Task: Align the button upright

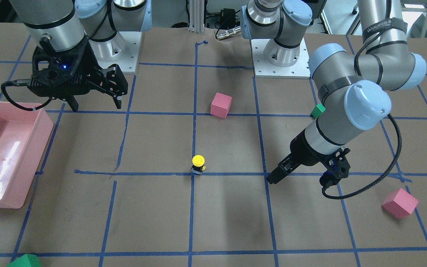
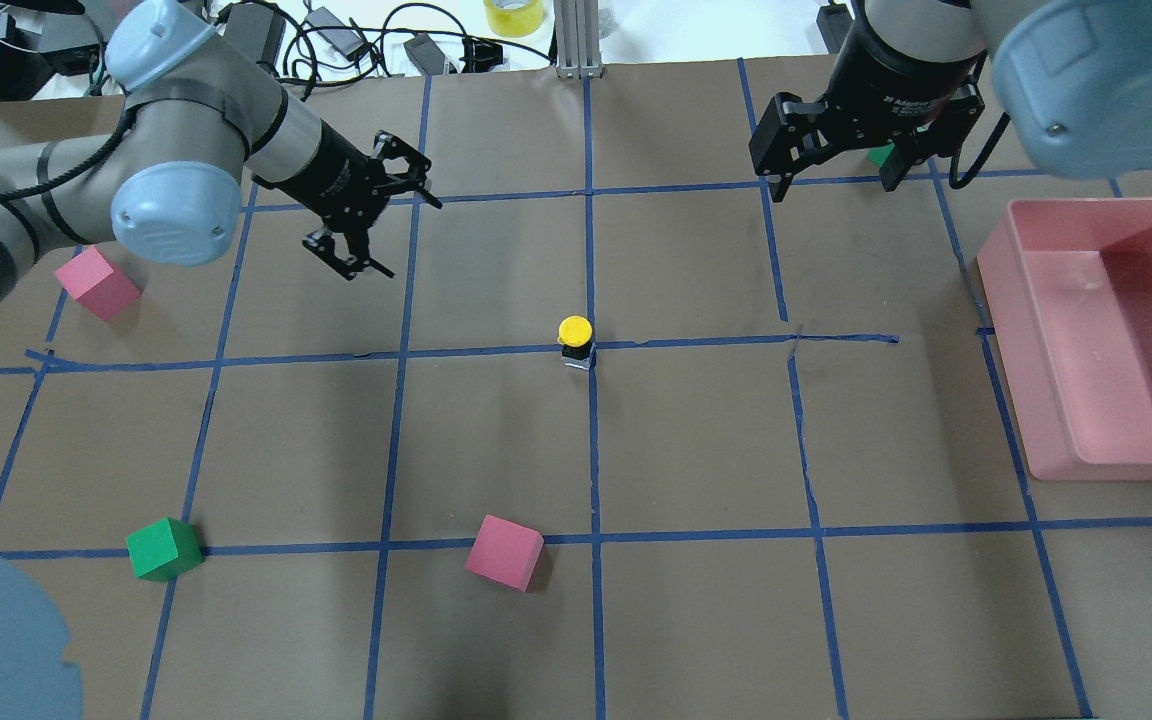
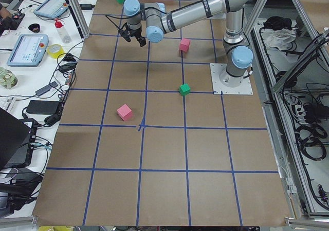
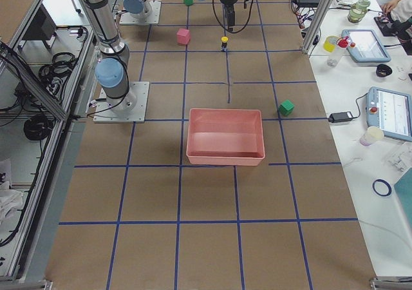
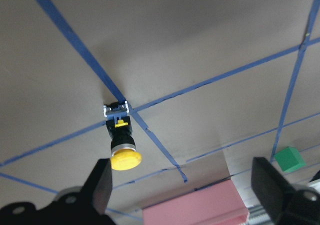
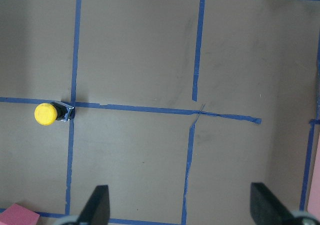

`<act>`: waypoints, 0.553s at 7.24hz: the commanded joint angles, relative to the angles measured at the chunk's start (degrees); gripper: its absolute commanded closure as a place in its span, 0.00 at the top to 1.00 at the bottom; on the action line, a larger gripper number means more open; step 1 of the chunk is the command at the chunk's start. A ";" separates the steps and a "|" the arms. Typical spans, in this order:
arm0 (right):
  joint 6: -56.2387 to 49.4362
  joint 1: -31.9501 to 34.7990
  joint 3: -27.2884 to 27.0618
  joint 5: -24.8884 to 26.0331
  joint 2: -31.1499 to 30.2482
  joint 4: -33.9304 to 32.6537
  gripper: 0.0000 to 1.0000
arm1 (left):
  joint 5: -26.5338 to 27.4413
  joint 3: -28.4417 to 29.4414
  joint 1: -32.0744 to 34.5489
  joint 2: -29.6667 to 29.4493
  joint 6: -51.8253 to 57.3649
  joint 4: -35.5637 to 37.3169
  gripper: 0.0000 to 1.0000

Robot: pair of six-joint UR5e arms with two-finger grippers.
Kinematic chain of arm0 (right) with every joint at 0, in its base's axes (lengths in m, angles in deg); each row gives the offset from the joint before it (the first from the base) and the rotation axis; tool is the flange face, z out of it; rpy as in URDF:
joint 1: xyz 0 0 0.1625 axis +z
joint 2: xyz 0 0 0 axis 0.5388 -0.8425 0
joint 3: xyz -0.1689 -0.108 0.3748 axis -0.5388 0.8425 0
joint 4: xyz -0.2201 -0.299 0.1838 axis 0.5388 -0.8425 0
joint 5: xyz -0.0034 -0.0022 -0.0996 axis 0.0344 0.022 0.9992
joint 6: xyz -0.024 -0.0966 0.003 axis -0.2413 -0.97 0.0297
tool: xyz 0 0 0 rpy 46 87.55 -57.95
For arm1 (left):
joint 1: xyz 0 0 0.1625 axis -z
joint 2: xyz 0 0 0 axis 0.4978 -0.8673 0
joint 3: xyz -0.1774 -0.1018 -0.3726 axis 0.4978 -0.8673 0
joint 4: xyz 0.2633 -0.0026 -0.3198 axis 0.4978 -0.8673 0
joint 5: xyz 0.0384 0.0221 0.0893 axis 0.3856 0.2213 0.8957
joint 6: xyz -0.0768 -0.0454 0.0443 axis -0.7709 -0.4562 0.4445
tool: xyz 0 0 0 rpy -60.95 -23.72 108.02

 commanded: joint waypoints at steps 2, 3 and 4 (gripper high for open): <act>0.00 0.09 0.00 0.01 0.03 0.09 1.00 | 17.40 5.90 -0.46 9.01 18.95 -15.00 1.00; -0.08 0.10 0.00 0.01 -0.06 0.09 1.00 | 14.97 6.44 -0.55 10.25 20.35 -14.61 1.00; 0.00 0.01 0.09 0.18 -0.06 0.09 1.00 | 13.82 6.35 -0.72 10.53 25.06 -12.87 1.00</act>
